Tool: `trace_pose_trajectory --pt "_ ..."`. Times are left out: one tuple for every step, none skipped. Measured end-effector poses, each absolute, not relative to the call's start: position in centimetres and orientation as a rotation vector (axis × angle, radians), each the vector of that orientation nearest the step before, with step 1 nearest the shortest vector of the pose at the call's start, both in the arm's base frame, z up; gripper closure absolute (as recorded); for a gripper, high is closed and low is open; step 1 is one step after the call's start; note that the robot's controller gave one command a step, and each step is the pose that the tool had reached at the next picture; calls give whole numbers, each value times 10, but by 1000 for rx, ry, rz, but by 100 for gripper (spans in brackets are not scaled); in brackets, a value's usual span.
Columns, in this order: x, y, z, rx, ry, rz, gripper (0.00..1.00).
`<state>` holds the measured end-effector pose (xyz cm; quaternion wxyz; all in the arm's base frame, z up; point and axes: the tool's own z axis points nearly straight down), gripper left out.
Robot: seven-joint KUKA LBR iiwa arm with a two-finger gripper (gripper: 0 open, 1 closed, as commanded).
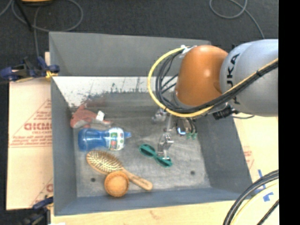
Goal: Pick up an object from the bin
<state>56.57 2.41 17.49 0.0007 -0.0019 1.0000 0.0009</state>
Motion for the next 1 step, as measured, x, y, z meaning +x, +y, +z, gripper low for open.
trace_pose_trajectory --pt "566 24 175 -6 3140 3 0"
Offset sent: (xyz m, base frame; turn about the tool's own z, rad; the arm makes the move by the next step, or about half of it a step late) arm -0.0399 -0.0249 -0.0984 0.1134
